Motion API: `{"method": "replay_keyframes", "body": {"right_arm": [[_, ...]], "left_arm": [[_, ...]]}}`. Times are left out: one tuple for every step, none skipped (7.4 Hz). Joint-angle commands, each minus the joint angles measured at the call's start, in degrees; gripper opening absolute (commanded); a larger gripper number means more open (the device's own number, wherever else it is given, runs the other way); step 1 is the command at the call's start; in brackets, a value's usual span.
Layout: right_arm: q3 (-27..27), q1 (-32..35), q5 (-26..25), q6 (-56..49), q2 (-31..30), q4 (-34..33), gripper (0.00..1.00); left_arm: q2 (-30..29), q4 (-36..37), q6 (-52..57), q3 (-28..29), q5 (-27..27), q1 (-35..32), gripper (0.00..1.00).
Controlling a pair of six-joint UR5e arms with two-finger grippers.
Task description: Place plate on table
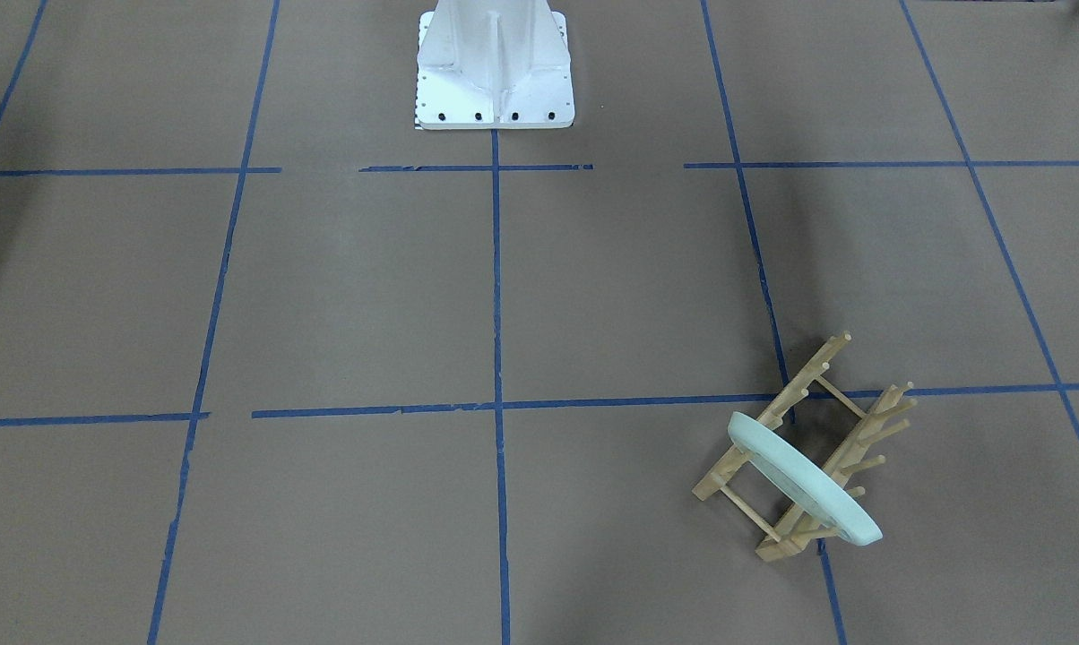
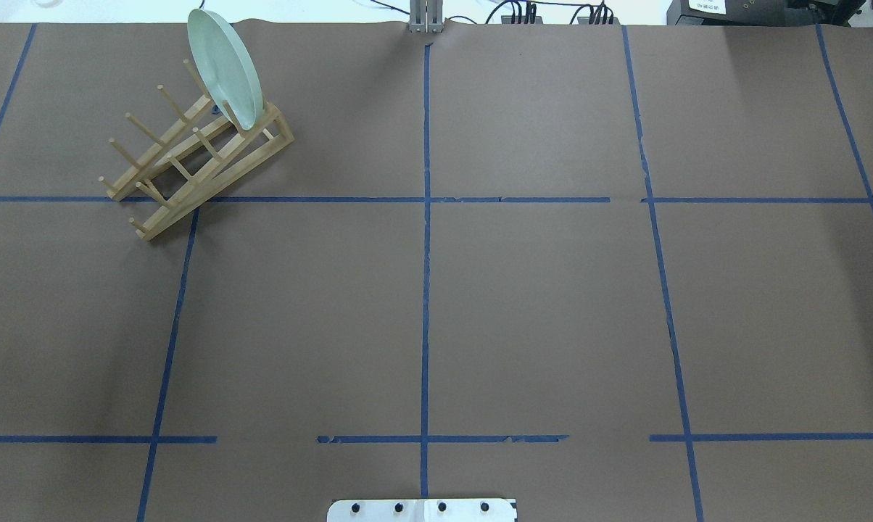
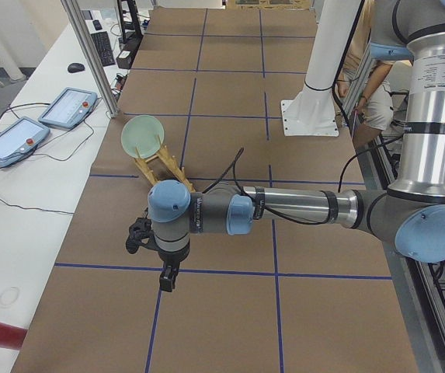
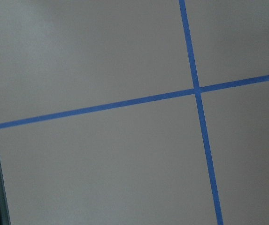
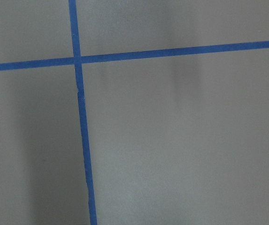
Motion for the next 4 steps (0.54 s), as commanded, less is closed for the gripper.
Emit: {"method": "replay_keyframes", "body": {"right_arm": [[-0.01,0.00,0.00,0.00,0.00,0.00,1.00],[-0.01,0.00,0.00,0.00,0.00,0.00,1.00],[-0.01,0.00,0.00,0.00,0.00,0.00,1.00],[-0.01,0.00,0.00,0.00,0.00,0.00,1.00]], "left_arm": [[-2.08,-17.39,-39.95,0.08,-8.63,8.96,1.00],[-5.92,-27.24,-55.10,2.95,-8.56,11.72,1.00],[-10.13,-39.78,-67.87,7.85,-8.64,12.79,1.00],[-13.14,-52.00,-77.65,12.86,-8.30,17.15,1.00]]}}
